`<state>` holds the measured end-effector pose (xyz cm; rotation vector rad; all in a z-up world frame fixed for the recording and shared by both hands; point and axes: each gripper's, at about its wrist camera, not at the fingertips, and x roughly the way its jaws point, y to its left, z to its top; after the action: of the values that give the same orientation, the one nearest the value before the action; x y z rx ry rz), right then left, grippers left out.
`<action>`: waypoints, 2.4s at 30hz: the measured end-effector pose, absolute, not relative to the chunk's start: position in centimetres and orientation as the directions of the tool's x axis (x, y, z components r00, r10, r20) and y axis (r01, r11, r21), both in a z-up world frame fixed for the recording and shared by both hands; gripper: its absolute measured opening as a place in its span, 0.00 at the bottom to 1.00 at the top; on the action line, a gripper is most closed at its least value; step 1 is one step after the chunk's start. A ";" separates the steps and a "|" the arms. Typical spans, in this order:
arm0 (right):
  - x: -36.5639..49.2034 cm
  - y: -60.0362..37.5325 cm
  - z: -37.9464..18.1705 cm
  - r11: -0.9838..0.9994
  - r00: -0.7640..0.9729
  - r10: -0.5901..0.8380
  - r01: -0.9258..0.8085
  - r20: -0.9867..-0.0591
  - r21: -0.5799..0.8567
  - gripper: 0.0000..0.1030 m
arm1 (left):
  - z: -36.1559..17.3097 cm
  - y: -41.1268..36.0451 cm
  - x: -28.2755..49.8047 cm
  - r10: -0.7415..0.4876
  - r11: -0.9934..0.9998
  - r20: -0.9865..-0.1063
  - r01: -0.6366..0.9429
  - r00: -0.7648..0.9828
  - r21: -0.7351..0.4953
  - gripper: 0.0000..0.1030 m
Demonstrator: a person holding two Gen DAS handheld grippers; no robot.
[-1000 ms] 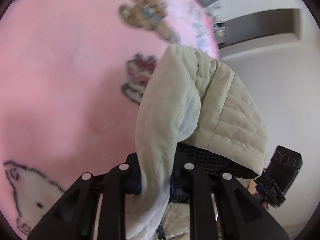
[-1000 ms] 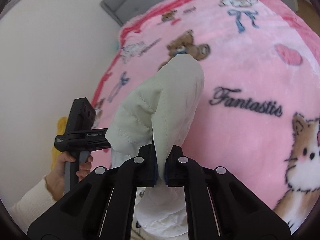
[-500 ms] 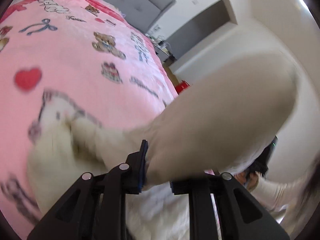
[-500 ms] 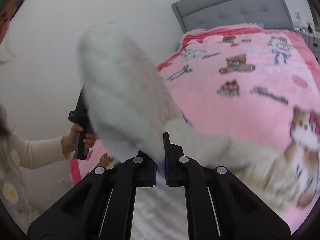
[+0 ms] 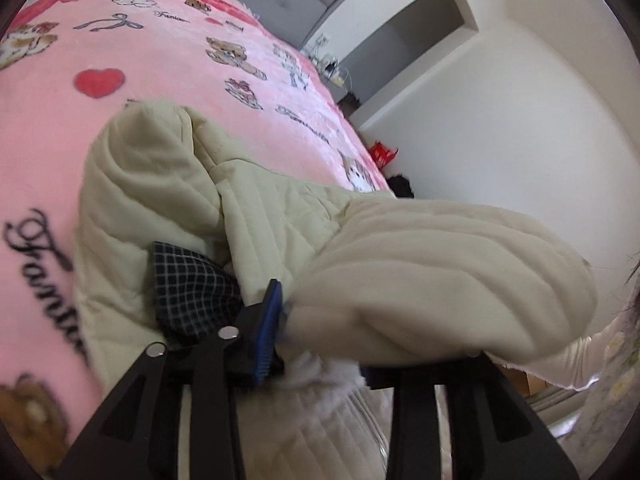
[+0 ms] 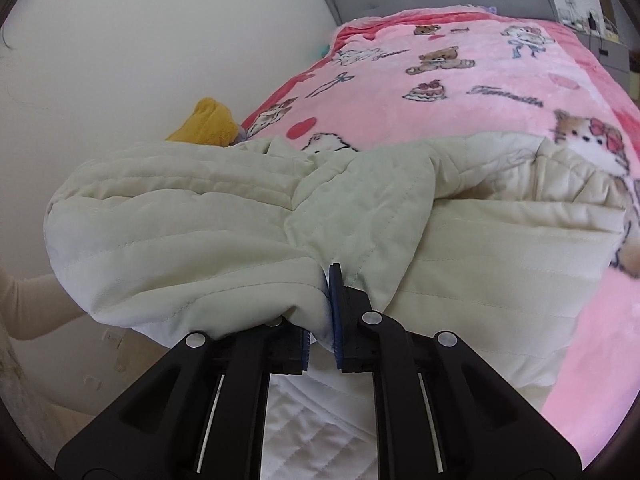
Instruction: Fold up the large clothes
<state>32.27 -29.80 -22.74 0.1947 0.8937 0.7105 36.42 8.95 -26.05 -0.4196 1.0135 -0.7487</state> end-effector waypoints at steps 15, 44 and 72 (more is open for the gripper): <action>26.8 -32.3 -12.7 0.817 0.576 0.573 -0.347 -0.583 0.460 0.58 | -15.1 11.9 33.7 -0.715 0.696 -0.651 0.350 0.255 -0.627 0.83; 24.2 -21.7 -30.2 0.925 0.223 0.375 -0.160 -0.900 0.346 0.23 | -33.0 -1.7 24.8 -0.552 0.812 -0.811 0.348 0.196 -0.468 0.92; 26.7 -22.1 -25.5 0.986 0.466 0.110 -0.161 -0.878 0.038 0.19 | -30.8 4.1 27.9 -0.449 0.893 -0.844 0.112 0.294 -0.437 0.96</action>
<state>26.70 -22.06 -25.55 -0.0524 1.0729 0.1669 27.86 4.05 -30.77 -0.3205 1.2202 -0.3819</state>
